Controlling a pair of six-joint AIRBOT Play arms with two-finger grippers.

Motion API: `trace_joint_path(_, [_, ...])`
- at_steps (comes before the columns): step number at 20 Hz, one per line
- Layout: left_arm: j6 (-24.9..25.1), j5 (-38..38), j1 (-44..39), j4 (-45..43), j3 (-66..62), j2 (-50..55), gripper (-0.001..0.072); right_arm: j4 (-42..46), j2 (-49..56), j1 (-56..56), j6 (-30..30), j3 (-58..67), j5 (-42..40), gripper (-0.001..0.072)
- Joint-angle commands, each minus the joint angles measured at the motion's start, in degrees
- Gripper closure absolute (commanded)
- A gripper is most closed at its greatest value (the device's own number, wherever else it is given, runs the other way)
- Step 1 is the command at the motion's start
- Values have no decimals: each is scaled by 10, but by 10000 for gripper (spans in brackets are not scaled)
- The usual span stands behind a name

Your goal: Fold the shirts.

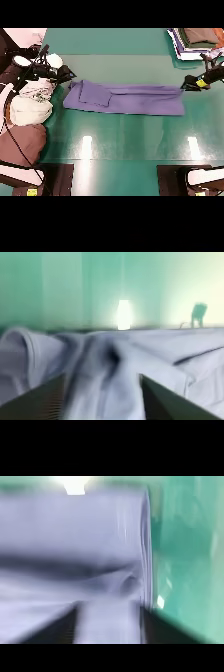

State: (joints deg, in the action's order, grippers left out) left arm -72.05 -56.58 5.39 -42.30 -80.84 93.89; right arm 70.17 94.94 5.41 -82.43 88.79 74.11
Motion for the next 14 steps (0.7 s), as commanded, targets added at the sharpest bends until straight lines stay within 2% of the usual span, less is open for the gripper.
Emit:
trace_joint_path(1, [-1, 7, 0, 21, -19, 9, 140, -116, 48, 24, 0, 57, -29, 185])
trace_joint_path(2, [-1, -14, 0, 22, -28, 9, 141, -127, 49, 34, 2, 63, -19, 186])
trace_joint_path(3, [1, -47, 0, 23, -41, 9, 246, -126, 46, 45, 15, 64, 1, 186])
trace_joint_path(5, [9, -106, -1, 23, -55, 9, 580, -118, 31, 71, 47, 40, 49, 187])
trace_joint_path(6, [19, -126, -1, 24, -55, 9, 680, -117, 22, 83, 66, 18, 66, 186])
trace_joint_path(9, [20, -148, -10, 23, -54, 9, 681, -118, 6, 126, 93, -65, 75, 177])
trace_joint_path(11, [20, -148, -31, 20, -54, 9, 681, -135, 17, 152, 118, -107, 70, 91])
trace_joint_path(14, [20, -120, -70, 17, -54, 9, 681, -205, 57, 177, 147, -132, 75, 94])
